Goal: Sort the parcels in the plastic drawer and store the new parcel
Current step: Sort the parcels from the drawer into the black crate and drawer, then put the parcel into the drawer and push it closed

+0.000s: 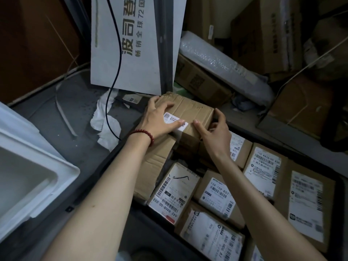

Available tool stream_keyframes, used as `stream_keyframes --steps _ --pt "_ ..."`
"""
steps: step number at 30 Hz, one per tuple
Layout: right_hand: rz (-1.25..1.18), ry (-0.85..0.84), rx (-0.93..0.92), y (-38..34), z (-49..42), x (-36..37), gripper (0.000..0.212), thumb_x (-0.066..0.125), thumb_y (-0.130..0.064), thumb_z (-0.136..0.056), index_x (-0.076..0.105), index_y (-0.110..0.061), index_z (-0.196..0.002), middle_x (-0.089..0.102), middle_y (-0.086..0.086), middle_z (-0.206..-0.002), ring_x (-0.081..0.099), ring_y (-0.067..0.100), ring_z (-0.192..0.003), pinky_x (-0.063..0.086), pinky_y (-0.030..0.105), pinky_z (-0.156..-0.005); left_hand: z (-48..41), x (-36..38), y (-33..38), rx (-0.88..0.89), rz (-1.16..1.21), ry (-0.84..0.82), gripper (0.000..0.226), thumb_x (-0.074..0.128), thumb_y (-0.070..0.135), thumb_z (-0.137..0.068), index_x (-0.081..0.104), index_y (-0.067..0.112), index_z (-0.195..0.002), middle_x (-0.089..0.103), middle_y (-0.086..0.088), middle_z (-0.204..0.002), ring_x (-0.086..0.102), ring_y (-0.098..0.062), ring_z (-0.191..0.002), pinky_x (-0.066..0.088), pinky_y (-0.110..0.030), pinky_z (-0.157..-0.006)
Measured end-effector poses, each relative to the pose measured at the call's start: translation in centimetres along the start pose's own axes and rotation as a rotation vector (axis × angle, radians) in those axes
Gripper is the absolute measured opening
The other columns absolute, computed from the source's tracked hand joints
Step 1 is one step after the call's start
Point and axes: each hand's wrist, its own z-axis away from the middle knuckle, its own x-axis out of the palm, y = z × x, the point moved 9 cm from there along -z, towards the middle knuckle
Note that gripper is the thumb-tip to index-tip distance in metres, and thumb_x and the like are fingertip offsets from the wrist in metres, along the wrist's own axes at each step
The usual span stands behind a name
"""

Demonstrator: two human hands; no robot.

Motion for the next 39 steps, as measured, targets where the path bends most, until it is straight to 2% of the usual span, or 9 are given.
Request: stream_keyframes --steps 3,8,15,20,23,26,30,36,39 --pt "0.098 0.023 -0.047 -0.6 0.0 -0.2 0.081 0.068 -0.055 -0.08 0.034 -0.024 -0.147 0.054 0.006 -0.126 0.053 0.02 -0.112 0.047 0.04 -0.097 0.1 0.8 -0.3 -0.002 -0.074 -0.079 0.077 0.069 0.062 -0.072 0.042 0.036 -0.138 0.007 -0.001 -0.155 0.016 -0.03 -0.143 0.025 -0.049 -0.113" --pt "0.351 -0.017 -0.151 -2.1 -0.5 0.9 0.074 0.058 -0.059 -0.086 0.032 -0.027 -0.148 0.038 0.003 -0.147 0.04 0.023 -0.132 0.033 0.044 -0.11 0.4 0.9 -0.8 0.008 -0.271 -0.092 0.073 0.051 0.07 -0.08 0.031 0.041 -0.144 0.008 -0.002 -0.159 0.011 -0.026 -0.145 0.028 -0.05 -0.11" --pt "0.532 -0.094 -0.153 -2.7 -0.8 2.4 0.064 0.045 -0.056 -0.094 0.028 -0.029 -0.149 0.026 0.004 -0.156 0.028 0.024 -0.141 0.021 0.052 -0.115 1.0 1.1 -0.3 0.043 -0.522 0.013 0.065 0.029 0.07 -0.089 0.036 0.033 -0.143 0.039 0.001 -0.148 0.03 -0.024 -0.137 0.023 -0.047 -0.112" --pt "0.781 -0.171 -0.168 -3.6 -0.6 2.3 0.065 0.033 -0.062 -0.095 0.021 -0.031 -0.151 0.015 0.006 -0.16 0.012 0.025 -0.148 0.004 0.052 -0.118 2.4 0.5 -0.1 0.011 -0.528 0.074 0.062 0.032 0.066 -0.092 0.042 0.028 -0.14 0.046 0.002 -0.143 0.036 -0.023 -0.132 0.027 -0.045 -0.106" --pt "0.946 -0.215 -0.219 -4.9 -0.5 1.8 0.067 0.034 -0.065 -0.093 0.025 -0.029 -0.15 0.009 0.004 -0.162 0.003 0.025 -0.149 -0.001 0.051 -0.118 3.4 -0.5 -0.2 0.012 -0.531 0.087 0.057 0.036 0.06 -0.093 0.043 0.028 -0.139 0.047 0.002 -0.142 0.037 -0.023 -0.131 0.028 -0.044 -0.104" --pt "0.926 -0.176 -0.285 -6.8 0.5 1.1 0.061 0.04 -0.058 -0.094 0.033 -0.028 -0.147 0.024 0.004 -0.158 0.015 0.024 -0.147 0.006 0.049 -0.118 4.7 -2.1 -0.4 -0.014 -0.509 0.123 0.054 0.041 0.055 -0.093 0.042 0.027 -0.139 0.048 0.0 -0.141 0.039 -0.023 -0.129 0.029 -0.043 -0.104" --pt "0.825 -0.144 -0.344 -9.1 2.6 0.7 0.053 0.039 -0.053 -0.096 0.042 -0.026 -0.142 0.048 0.006 -0.142 0.044 0.026 -0.13 0.031 0.043 -0.106 6.5 -4.8 -0.3 -0.063 -0.474 0.186 0.051 0.046 0.049 -0.093 0.043 0.026 -0.139 0.051 0.0 -0.139 0.041 -0.024 -0.129 0.03 -0.044 -0.104" --pt "0.744 -0.224 -0.484 -13.5 7.2 1.8 0.05 0.039 -0.058 -0.095 0.05 -0.025 -0.132 0.058 0.001 -0.132 0.054 0.022 -0.119 0.047 0.039 -0.089 12.2 -10.5 0.5 -0.085 -0.45 0.319 0.044 0.05 0.044 -0.092 0.048 0.027 -0.132 0.058 0.0 -0.129 0.048 -0.025 -0.122 0.035 -0.041 -0.099" --pt "0.729 -0.269 -0.587 -16.6 10.4 2.6 0.049 0.04 -0.06 -0.094 0.052 -0.028 -0.129 0.058 -0.001 -0.131 0.055 0.021 -0.118 0.043 0.034 -0.08 17.1 -13.7 -0.8 -0.169 -0.415 0.399 0.042 0.051 0.045 -0.091 0.05 0.028 -0.13 0.059 -0.001 -0.128 0.048 -0.026 -0.121 0.036 -0.041 -0.098"
